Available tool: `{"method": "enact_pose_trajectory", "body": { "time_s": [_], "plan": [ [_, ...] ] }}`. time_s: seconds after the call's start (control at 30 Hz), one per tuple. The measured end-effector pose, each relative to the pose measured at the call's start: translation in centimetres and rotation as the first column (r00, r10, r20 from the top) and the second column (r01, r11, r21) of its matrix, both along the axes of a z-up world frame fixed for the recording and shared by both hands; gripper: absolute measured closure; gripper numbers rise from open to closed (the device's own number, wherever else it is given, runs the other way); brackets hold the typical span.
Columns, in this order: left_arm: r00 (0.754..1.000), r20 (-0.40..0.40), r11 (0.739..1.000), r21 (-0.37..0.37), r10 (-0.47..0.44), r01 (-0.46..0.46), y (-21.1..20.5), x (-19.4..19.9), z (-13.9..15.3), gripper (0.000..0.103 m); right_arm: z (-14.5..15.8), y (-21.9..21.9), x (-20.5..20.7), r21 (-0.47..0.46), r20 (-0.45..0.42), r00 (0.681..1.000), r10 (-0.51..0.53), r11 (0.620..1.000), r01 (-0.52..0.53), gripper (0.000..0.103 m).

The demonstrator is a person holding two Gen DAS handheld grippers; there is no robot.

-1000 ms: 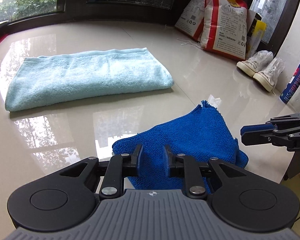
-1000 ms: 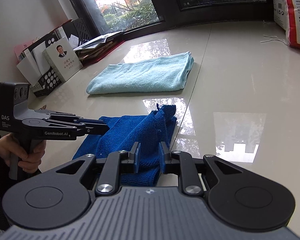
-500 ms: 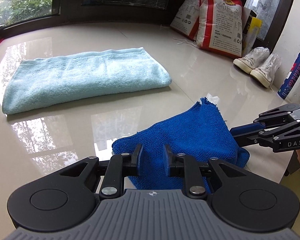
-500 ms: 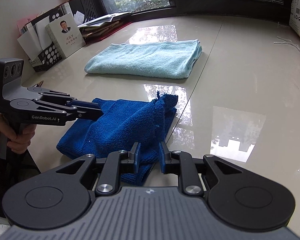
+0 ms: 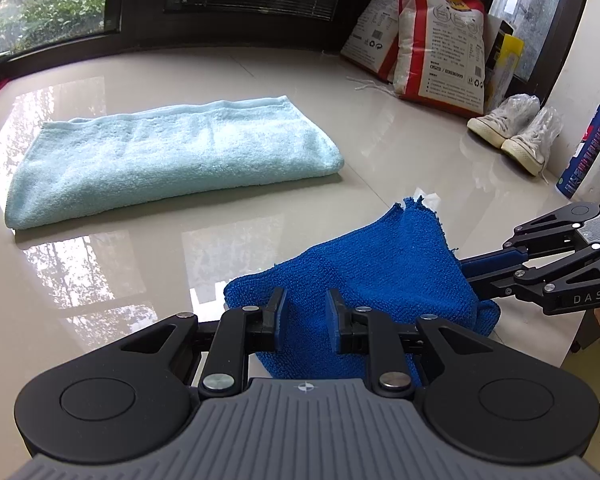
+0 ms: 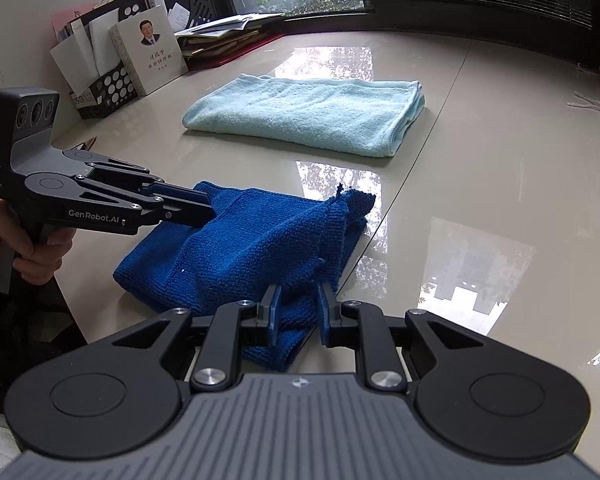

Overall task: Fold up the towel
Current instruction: 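Lay the lifted edge onto the towel's opposite edge with both grippers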

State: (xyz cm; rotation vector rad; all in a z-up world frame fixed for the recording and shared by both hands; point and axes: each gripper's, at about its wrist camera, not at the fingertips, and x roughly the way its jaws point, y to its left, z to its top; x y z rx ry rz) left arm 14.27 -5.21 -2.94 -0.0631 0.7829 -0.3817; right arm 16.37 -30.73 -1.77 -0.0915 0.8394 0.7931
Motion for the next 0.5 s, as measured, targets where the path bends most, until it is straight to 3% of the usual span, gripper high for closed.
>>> {"method": "enact_pose_trajectory", "body": {
  "time_s": [0.07, 0.13, 0.5],
  "plan": [
    [1.0, 0.001, 1.0, 0.001, 0.0, 0.0, 0.0, 0.0, 0.0, 0.079, 0.0, 0.0, -0.1, -0.001, 0.005, 1.0, 0.002, 1.0, -0.002, 0.094],
    [1.0, 0.001, 1.0, 0.002, -0.002, 0.002, 0.0, -0.1, 0.0, 0.079, 0.2, 0.0, -0.1, 0.012, 0.003, 1.0, -0.002, 1.0, 0.002, 0.098],
    [1.0, 0.002, 1.0, -0.004, -0.014, 0.014, 0.2, 0.0, -0.1, 0.079, 3.0, -2.4, -1.6, 0.114, 0.016, 0.996, -0.082, 0.99, 0.08, 0.1]
  ]
}}
